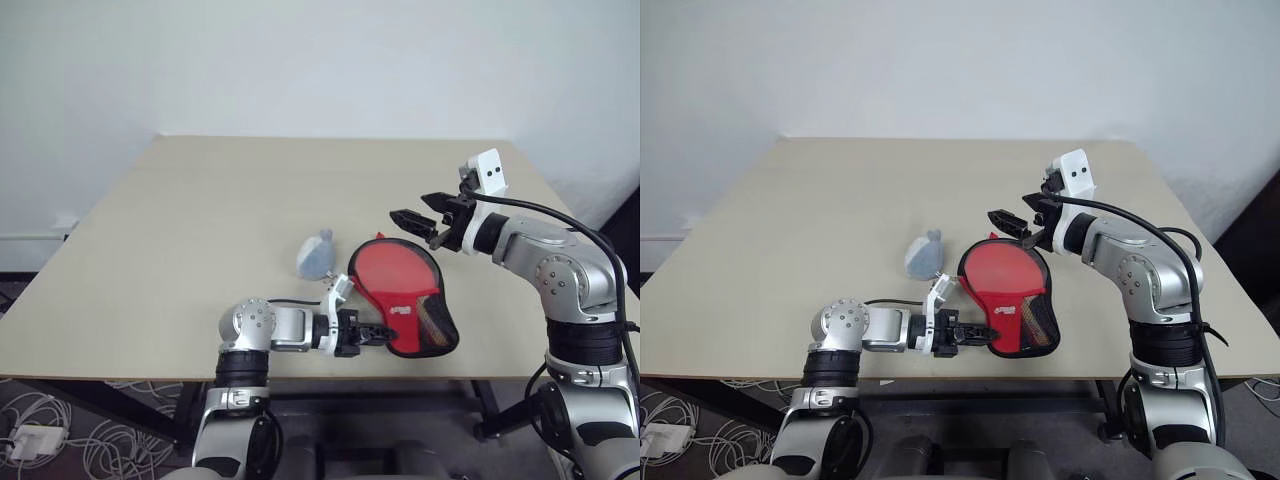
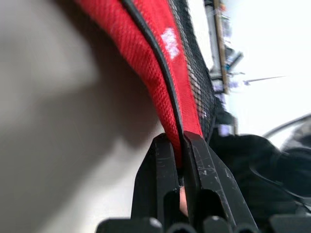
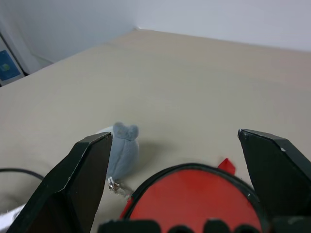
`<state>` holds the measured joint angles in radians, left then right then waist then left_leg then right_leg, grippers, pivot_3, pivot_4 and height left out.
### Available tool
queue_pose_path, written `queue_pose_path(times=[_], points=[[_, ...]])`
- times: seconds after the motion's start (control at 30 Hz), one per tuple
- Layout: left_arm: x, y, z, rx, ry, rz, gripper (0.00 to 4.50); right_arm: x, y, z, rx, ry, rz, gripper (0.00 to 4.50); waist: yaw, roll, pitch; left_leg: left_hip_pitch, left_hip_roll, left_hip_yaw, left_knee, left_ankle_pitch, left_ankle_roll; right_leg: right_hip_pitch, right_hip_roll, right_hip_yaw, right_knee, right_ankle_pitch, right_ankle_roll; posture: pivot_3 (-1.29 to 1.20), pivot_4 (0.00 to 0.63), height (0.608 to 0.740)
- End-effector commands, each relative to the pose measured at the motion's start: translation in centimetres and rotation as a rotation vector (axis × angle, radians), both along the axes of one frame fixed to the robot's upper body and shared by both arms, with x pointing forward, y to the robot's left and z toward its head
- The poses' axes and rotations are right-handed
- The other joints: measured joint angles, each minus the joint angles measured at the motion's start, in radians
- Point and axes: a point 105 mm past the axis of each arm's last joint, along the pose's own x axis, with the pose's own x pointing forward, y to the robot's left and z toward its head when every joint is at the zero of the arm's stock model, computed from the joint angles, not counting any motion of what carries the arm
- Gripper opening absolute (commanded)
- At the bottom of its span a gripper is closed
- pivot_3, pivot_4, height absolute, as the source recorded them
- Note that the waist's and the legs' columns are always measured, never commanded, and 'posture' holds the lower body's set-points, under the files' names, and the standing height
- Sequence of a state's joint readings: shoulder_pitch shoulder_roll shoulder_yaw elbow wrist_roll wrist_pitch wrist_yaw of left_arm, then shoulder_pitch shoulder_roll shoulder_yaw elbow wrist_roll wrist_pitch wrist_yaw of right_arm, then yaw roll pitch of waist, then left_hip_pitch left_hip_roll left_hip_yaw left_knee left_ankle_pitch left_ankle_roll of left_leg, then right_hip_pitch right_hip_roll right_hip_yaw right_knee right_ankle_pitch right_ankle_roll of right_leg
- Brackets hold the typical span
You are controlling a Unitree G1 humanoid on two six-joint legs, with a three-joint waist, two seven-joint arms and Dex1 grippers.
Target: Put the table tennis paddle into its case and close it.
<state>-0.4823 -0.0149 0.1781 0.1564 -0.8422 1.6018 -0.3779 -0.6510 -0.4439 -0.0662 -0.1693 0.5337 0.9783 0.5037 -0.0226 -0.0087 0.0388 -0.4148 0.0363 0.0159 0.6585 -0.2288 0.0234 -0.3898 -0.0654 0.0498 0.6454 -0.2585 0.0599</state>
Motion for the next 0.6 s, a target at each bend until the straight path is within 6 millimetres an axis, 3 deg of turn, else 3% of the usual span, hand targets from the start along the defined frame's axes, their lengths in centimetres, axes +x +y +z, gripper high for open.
queue_pose_path(times=[0.03, 0.13, 0.6], points=[[-2.2, -0.9, 2.3, -0.112, -0.062, -0.095, 0.05, -0.4, 0.1, 2.1, 0.022, -0.071, 0.005, 4.5, -0.003, 0.0, 0.0, 0.0, 0.0, 0.0, 0.0, 0.0, 0.0, 0.0, 0.0, 0.0, 0.0, 0.0, 0.0, 0.0, 0.0, 0.74], [-3.9, -0.7, 2.3, -0.113, -0.071, -0.153, 0.05, -0.6, 0.2, 1.9, 0.021, -0.063, 0.001, 4.5, -0.003, 0.0, 0.0, 0.0, 0.0, 0.0, -0.001, 0.0, 0.0, -0.001, 0.0, 0.001, 0.001, 0.0, 0.0, 0.0, 0.0, 0.74], [-7.5, 0.5, 1.2, -0.089, 0.04, -0.145, 0.05, -1.6, 0.2, 1.2, 0.018, -0.008, -0.001, 4.5, 0.001, 0.0, 0.0, 0.0, 0.0, 0.0, 0.0, 0.0, 0.0, 0.0, 0.0, 0.001, 0.0, 0.0, 0.0, 0.0, 0.0, 0.74]])
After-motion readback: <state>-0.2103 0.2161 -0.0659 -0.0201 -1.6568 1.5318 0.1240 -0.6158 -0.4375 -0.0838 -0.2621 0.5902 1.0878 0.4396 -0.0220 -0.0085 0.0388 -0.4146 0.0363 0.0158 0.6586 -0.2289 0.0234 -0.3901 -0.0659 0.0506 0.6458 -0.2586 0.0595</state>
